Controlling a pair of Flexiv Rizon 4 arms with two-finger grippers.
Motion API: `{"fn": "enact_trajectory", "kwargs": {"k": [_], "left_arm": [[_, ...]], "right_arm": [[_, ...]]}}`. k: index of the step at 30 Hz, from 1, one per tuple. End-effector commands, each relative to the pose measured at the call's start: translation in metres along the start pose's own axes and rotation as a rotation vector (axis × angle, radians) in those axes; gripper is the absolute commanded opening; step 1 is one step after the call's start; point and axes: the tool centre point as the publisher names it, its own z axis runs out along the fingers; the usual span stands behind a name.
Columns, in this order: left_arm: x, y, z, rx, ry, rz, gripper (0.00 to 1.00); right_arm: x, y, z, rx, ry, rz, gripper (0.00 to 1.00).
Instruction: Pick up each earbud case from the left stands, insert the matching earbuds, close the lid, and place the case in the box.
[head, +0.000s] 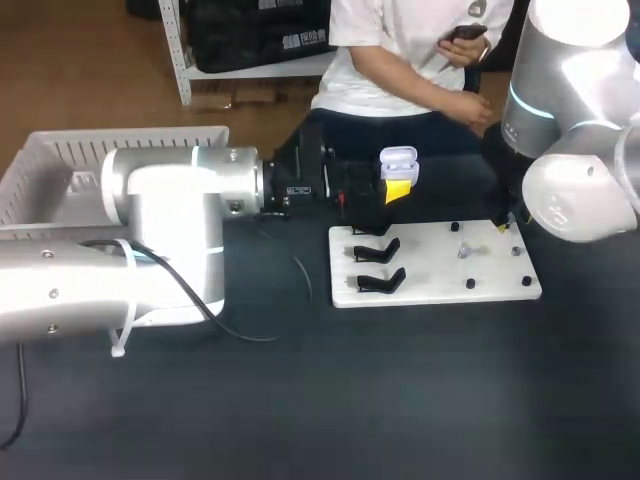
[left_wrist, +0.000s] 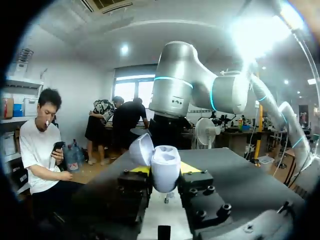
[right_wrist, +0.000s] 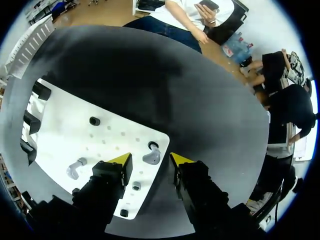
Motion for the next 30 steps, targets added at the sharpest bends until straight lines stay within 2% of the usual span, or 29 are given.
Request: {"fn": "enact_trajectory", "kwargs": {"k": [1, 12, 17, 18, 21, 23, 25, 26, 27, 30], "left_arm": [[0.0014, -0.0031, -0.0003, -0.011, -0.008, 0.006, 0.00], [0.0014, -0.0031, -0.0003, -0.011, -0.008, 0.006, 0.00], [0.0014, -0.0031, -0.0003, -0.011, -0.008, 0.006, 0.00], [0.0014, -0.0031, -0.0003, -0.011, -0.008, 0.006, 0.00], [0.0014, -0.0031, -0.0003, -0.011, -0.008, 0.006, 0.00], [0.0014, -0.0031, -0.0003, -0.011, -0.008, 0.006, 0.00], [0.0014, -0.0031, -0.0003, -0.011, -0.008, 0.006, 0.00], [0.0014, -0.0031, -0.0003, -0.011, -0.008, 0.006, 0.00], [0.0014, -0.0031, -0.0003, -0.011, -0.008, 0.006, 0.00], [0.0014, -0.0031, -0.0003, -0.011, -0.008, 0.006, 0.00]], "right_arm": [[-0.0020, -0.0012, 0.0008, 0.007, 0.005, 0.001, 0.46], [-0.0032, -0.0002, 0.0013, 0.012, 0.007, -0.005, 0.43], [-0.0044, -0.0007, 0.0023, 0.012, 0.009, -0.006, 0.37], [-0.0046, -0.0010, 0.0026, 0.012, 0.009, -0.006, 0.31], [-0.0048, -0.0010, 0.0026, 0.014, 0.011, -0.006, 0.29], [-0.0048, -0.0010, 0.0026, 0.012, 0.010, -0.004, 0.23], [-0.0048, -0.0011, 0.0028, 0.009, 0.011, -0.004, 0.16], [-0.0052, -0.0030, 0.0053, 0.007, 0.011, -0.003, 0.05], [-0.0054, -0.0037, 0.0061, 0.008, 0.012, -0.002, 0.02], [-0.0053, -0.0038, 0.0063, 0.011, 0.015, 0.000, 0.00]]}}
